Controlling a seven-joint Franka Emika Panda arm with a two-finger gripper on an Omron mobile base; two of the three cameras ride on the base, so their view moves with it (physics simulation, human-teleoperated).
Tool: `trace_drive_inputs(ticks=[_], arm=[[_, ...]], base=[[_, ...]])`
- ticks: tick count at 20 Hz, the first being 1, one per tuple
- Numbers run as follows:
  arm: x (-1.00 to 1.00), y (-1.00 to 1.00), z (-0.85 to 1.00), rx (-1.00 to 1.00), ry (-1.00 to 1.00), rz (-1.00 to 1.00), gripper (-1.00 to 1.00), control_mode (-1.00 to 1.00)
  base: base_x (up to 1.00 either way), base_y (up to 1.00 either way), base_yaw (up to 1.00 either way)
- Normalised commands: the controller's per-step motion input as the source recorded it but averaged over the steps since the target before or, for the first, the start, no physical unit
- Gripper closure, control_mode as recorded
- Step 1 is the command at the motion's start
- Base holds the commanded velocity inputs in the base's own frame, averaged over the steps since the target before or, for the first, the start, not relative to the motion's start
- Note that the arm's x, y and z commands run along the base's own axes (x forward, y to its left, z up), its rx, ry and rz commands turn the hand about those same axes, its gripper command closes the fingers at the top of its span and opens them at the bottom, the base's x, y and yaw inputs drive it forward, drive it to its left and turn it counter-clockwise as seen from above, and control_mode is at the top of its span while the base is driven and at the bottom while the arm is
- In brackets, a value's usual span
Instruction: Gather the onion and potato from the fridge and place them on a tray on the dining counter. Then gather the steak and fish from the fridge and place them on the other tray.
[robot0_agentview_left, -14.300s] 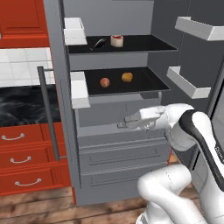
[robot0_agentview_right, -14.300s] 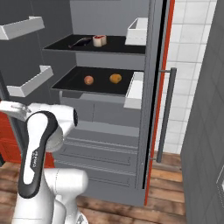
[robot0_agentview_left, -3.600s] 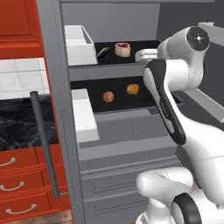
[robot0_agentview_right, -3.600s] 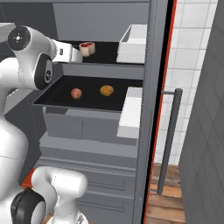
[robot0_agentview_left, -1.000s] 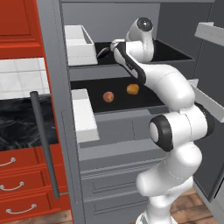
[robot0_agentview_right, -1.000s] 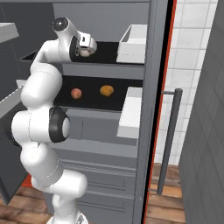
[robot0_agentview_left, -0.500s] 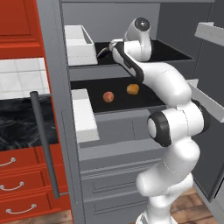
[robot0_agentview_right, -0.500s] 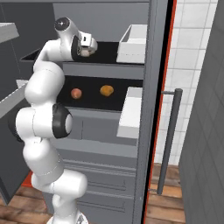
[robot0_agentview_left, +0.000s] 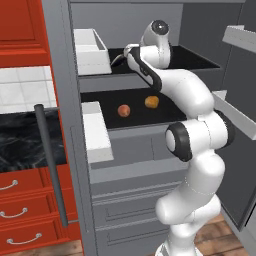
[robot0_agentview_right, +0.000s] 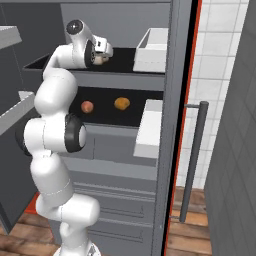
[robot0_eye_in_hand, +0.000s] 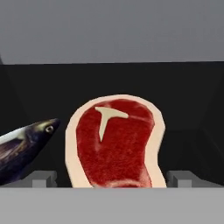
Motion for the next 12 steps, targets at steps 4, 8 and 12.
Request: trace_drive_inputs(ticks=[4,8,12], arm=[[0.04,0.0,-0.05,0.0,0.07,0.0,-1.0,-1.0],[0.0,0.0,-0.24,0.0,0.06,0.0,-1.0,-1.0],[0.0,0.0,-0.13,0.0,0.0,0.0,-1.0,-1.0]], base=[[0.0,0.0,0.0],[0.0,0.0,0.0],[0.0,0.0,0.0]])
